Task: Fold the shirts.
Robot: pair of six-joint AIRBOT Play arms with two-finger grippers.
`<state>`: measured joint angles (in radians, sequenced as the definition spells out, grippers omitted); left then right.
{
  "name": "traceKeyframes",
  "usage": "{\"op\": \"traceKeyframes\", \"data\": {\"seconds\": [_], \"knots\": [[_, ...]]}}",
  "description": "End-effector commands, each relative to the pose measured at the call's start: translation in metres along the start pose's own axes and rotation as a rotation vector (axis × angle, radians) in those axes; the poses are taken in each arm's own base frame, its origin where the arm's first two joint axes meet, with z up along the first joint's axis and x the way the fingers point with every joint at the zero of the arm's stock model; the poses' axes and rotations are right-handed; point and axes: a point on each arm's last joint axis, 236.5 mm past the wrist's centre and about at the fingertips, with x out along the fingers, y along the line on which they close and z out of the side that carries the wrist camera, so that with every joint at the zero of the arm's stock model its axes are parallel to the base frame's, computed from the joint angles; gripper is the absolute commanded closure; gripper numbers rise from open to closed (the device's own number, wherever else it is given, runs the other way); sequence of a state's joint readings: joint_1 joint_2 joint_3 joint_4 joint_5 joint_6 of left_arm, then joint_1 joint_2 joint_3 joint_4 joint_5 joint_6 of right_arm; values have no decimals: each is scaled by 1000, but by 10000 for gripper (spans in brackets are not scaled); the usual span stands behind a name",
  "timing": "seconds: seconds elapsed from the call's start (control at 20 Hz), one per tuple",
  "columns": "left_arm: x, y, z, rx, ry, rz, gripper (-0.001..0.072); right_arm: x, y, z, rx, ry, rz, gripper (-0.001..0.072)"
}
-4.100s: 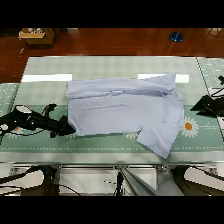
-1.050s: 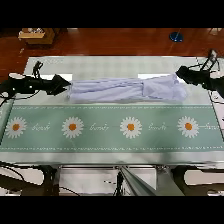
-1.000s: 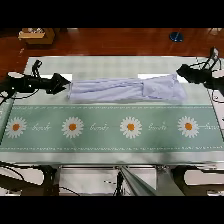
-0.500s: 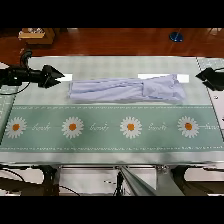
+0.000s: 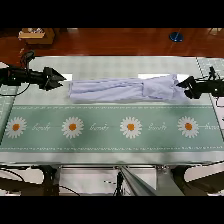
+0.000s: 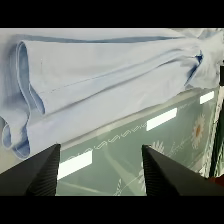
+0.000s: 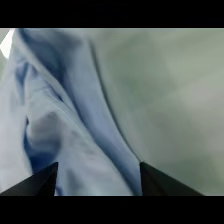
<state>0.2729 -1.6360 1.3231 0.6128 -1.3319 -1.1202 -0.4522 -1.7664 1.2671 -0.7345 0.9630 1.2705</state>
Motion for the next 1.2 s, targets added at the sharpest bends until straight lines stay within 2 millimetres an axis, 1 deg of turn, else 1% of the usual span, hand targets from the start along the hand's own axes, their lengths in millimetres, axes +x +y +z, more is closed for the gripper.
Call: {"op": "traceKeyframes", "data": {"seconds": [0.0, 0.05, 0.1, 0.15, 0.2, 0.25, 0.3, 0.35, 0.4, 0.45, 0.5, 0.55, 0.6, 0.65, 0.75, 0.8, 0.85, 1.0, 1.05, 1.15], "knots": [[5, -5, -4, 23, 19, -7, 94, 39, 18, -11, -35, 15, 24, 157], [6, -6, -4, 25, 18, -6, 94, 44, 29, -14, -79, 15, 44, 275], [7, -7, -4, 27, 20, -7, 94, 46, 40, -15, -121, 8, 65, 435], [7, -7, -4, 28, 22, -8, 94, 44, 49, -15, -134, 1, 93, 565], [7, -8, -4, 28, 22, -8, 95, 38, 59, -14, -146, -3, 123, 662], [7, -8, -5, 28, 23, -9, 105, 28, 66, -14, -168, -5, 139, 693], [7, -8, -5, 27, 23, -9, 108, 17, 74, -14, -200, -6, 150, 693], [8, -10, -5, 26, 23, -16, 178, 4, 82, -17, -231, -3, 158, 693], [9, -13, -5, 22, 24, -24, 302, -8, 89, -19, -263, 0, 158, 693], [12, -17, -7, 13, 32, -33, 337, -21, 97, -24, -299, 9, 160, 694], [16, -21, -9, -10, 42, -36, 393, -32, 104, -29, -327, 18, 159, 694], [22, -27, -13, -19, 61, -39, 483, -44, 110, -35, -346, 25, 154, 694], [29, -34, -18, -18, 81, -43, 535, -56, 115, -40, -365, 32, 147, 694], [39, -44, -24, -6, 106, -49, 613, -67, 121, -45, -382, 36, 141, 694], [63, -69, -38, 35, 150, -72, 624, -91, 131, -60, -426, 55, 124, 694], [76, -83, -44, 57, 163, -86, 624, -102, 132, -67, -450, 63, 104, 694], [91, -100, -50, 78, 169, -105, 624, -114, 132, -73, -466, 68, 73, 694], [133, -147, -70, 125, 175, -158, 624, -148, 122, -90, -510, 79, -44, 694], [148, -159, -80, 138, 186, -167, 624, -158, 120, -95, -529, 80, -72, 694], [175, -174, -104, 136, 220, -160, 635, -176, 125, -104, -546, 64, -92, 694]]}}
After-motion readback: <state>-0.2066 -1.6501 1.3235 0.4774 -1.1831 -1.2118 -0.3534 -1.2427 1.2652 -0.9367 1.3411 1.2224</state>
